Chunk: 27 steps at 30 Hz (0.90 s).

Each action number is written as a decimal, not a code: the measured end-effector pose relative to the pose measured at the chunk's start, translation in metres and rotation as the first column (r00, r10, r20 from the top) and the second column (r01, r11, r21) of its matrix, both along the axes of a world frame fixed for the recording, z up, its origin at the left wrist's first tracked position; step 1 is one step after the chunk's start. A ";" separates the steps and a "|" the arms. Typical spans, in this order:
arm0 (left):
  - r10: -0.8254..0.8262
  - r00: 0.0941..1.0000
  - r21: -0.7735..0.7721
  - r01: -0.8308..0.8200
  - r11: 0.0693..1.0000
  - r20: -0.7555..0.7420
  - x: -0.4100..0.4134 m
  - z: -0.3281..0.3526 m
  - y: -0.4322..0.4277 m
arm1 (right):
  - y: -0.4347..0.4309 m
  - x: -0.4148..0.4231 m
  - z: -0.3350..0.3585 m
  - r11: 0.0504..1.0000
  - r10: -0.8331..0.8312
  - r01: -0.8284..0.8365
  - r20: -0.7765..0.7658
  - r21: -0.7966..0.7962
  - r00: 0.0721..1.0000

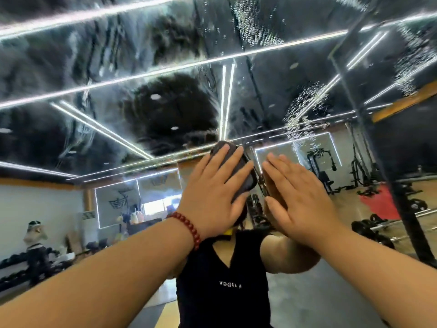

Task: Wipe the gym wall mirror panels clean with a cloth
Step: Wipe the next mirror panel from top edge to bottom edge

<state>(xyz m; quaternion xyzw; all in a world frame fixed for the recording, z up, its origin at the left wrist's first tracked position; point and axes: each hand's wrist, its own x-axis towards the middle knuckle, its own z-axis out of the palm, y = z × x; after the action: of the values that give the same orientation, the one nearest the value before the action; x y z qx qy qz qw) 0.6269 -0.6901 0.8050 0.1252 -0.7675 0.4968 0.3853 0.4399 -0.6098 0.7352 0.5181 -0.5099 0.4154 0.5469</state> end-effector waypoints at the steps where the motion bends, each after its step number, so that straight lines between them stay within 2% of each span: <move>1: 0.005 1.000 0.011 -0.005 1.000 -0.010 0.005 0.009 0.000 | 0.003 0.004 0.002 1.000 -0.008 0.008 0.013 -0.006 1.000; 4: 0.040 0.986 0.120 -0.021 0.993 -0.161 0.018 0.042 0.001 | 0.010 0.015 0.017 0.999 -0.038 0.037 0.056 0.005 0.998; 6: 0.063 0.978 0.145 -0.033 0.989 -0.201 0.021 0.050 0.001 | 0.010 0.021 0.031 0.997 -0.073 0.072 0.050 0.033 0.996; 12: 0.036 0.996 0.089 -0.029 0.996 -0.079 0.033 0.054 -0.006 | 0.000 0.044 0.099 0.991 -0.124 0.127 -0.071 0.033 0.990; 15: 0.034 0.981 0.143 -0.006 0.990 -0.193 0.046 0.095 -0.007 | -0.003 0.053 0.147 0.993 -0.111 0.116 -0.126 0.028 0.986; 19: 0.077 0.938 0.181 -0.016 0.983 -0.338 0.059 0.158 -0.015 | -0.008 0.063 0.208 0.983 -0.178 0.184 -0.150 0.023 0.972; 27: 0.047 0.940 0.130 -0.003 0.992 -0.337 0.062 0.260 -0.021 | 0.003 0.062 0.309 0.979 -0.201 0.198 -0.107 -0.044 0.974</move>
<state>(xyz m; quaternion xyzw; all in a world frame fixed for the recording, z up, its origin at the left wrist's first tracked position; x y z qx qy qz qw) 0.6889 -0.7111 1.0650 0.2430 -0.7181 0.4224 0.4968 0.5021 -0.6066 1.0439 0.4775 -0.5211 0.3372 0.6219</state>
